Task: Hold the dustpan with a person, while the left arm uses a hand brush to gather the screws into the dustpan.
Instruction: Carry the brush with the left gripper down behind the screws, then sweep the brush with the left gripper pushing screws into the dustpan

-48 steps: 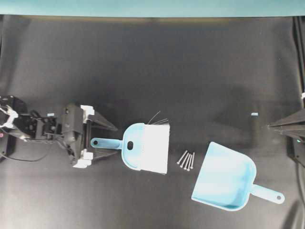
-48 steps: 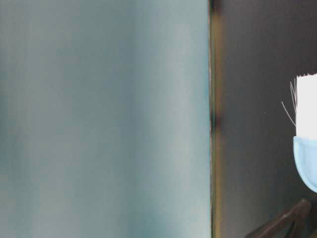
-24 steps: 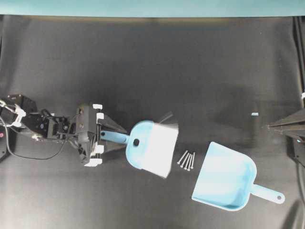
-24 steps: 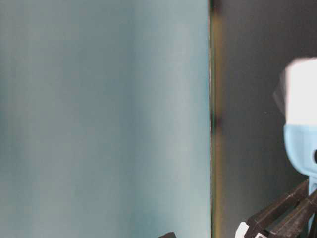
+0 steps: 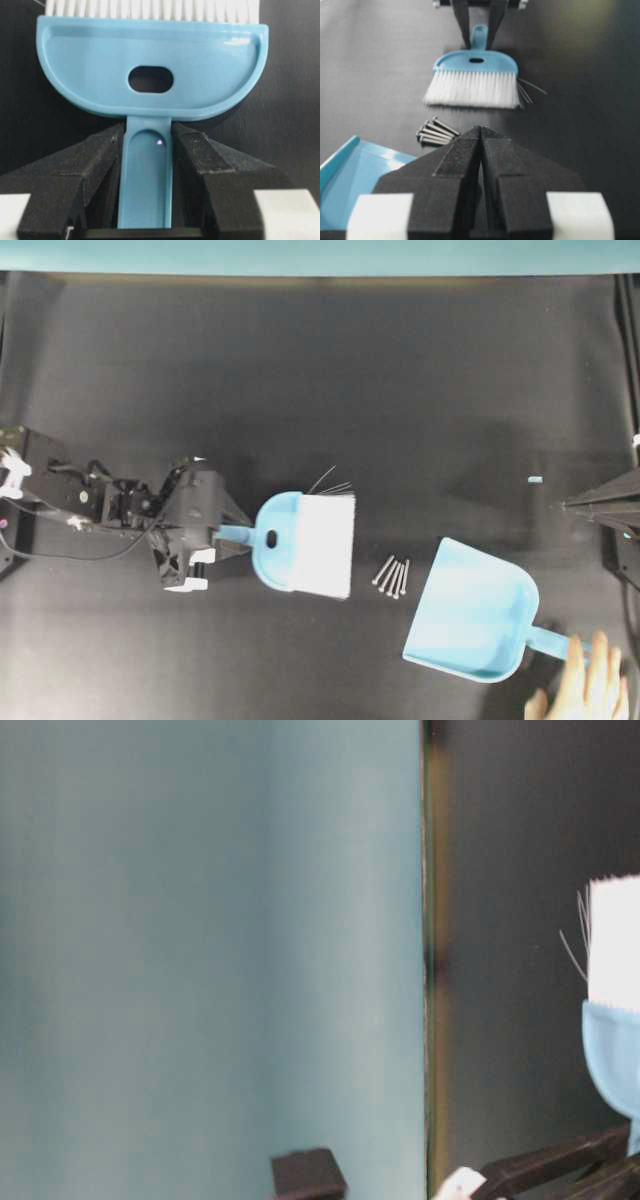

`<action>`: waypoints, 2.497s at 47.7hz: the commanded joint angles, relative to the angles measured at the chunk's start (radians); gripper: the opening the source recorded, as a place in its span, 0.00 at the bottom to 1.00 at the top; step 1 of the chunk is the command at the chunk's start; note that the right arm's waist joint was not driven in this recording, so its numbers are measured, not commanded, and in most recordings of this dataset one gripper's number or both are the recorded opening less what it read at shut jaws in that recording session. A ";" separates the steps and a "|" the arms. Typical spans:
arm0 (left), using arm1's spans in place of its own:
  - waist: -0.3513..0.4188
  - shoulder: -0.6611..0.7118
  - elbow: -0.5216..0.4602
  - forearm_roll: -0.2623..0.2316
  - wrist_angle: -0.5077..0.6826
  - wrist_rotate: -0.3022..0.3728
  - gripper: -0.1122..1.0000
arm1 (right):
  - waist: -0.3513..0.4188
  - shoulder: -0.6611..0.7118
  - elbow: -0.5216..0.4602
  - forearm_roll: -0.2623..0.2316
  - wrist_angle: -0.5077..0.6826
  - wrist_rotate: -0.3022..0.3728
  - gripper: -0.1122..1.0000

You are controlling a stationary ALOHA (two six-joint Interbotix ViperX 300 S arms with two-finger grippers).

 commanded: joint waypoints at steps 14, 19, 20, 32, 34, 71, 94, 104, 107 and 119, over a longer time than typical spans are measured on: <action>0.014 -0.218 -0.348 0.003 0.785 0.164 0.39 | 0.000 0.005 -0.005 -0.003 -0.006 -0.008 0.09; 0.017 -0.184 -0.445 0.005 0.957 0.221 0.39 | 0.000 0.005 -0.005 -0.003 -0.006 -0.008 0.09; 0.018 -0.175 -0.460 0.005 0.985 0.232 0.39 | 0.000 0.005 -0.005 -0.002 -0.008 -0.008 0.09; 0.048 -0.061 -0.650 0.006 1.287 0.345 0.39 | 0.000 0.005 -0.005 -0.003 -0.006 -0.008 0.09; 0.052 -0.048 -0.678 0.009 1.318 0.354 0.39 | 0.000 0.005 -0.005 -0.003 -0.006 -0.008 0.09; -0.009 0.219 -0.917 0.011 1.261 0.371 0.39 | 0.000 0.005 -0.003 -0.002 -0.008 -0.008 0.09; 0.000 0.362 -1.054 0.012 1.270 0.451 0.39 | 0.000 0.003 -0.005 -0.003 -0.006 -0.008 0.09; -0.014 0.442 -1.157 0.011 1.227 0.456 0.39 | 0.000 0.005 -0.005 -0.003 -0.006 -0.008 0.09; -0.023 0.468 -1.189 0.011 1.227 0.456 0.39 | 0.000 0.005 -0.003 -0.003 -0.006 -0.008 0.09; -0.071 0.520 -1.296 0.011 1.167 0.456 0.39 | 0.000 0.005 -0.005 -0.003 -0.006 -0.008 0.09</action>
